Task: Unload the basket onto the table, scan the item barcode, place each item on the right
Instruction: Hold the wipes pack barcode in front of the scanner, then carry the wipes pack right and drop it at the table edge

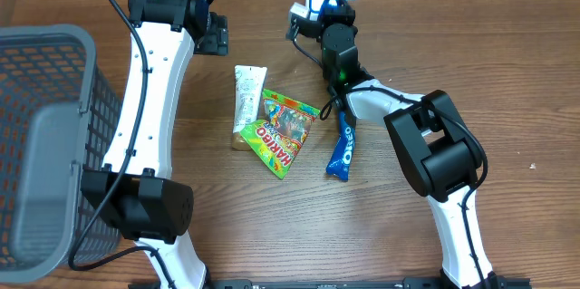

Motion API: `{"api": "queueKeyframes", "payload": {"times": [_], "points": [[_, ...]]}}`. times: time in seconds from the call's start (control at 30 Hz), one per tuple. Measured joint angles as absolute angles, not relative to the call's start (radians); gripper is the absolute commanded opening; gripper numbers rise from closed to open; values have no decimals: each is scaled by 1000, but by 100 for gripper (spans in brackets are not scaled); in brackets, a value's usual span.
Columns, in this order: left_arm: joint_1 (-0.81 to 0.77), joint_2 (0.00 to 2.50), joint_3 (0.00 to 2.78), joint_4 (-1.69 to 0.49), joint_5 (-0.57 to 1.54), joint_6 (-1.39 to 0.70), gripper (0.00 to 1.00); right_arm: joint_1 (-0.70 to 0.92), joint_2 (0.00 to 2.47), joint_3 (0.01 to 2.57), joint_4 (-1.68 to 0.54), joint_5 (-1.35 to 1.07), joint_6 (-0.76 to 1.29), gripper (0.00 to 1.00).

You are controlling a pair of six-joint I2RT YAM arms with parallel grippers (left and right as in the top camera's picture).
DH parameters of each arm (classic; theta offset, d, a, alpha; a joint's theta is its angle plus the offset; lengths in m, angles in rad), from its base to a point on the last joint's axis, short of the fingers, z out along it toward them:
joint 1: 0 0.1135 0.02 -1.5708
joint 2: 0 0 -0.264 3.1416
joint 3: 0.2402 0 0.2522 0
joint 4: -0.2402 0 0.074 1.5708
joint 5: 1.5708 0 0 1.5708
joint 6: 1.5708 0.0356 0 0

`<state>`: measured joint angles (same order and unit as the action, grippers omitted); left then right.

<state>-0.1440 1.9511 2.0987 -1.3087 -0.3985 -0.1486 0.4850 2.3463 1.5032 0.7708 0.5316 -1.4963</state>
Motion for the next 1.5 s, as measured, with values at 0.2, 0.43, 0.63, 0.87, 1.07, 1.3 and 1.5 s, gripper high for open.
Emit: {"api": "queueKeyframes", "payload": {"times": [0.2, 0.43, 0.63, 0.87, 1.07, 1.3, 1.5], "points": [[-144, 1951, 2099, -1309, -398, -149, 100, 486, 2346, 1503, 747, 533, -1497, 4], [-144, 1951, 2099, -1309, -398, -149, 100, 514, 2340, 1505, 717, 543, -1496, 4], [-144, 1951, 2099, -1309, -398, -149, 100, 560, 2215, 1504, 340, 566, -1428, 4], [-144, 1951, 2099, -1309, -400, -149, 100, 612, 1911, 1507, -149, 537, -1132, 4], [-144, 1951, 2099, -1309, -401, -149, 100, 614, 1673, 1509, -426, 345, -744, 4], [-144, 1951, 2099, -1309, -401, -149, 100, 420, 1561, 1510, -588, 161, -226, 4], [-144, 1951, 2099, -1309, -401, -149, 100, 112, 1566, 1501, -886, 60, 207, 4]]}}
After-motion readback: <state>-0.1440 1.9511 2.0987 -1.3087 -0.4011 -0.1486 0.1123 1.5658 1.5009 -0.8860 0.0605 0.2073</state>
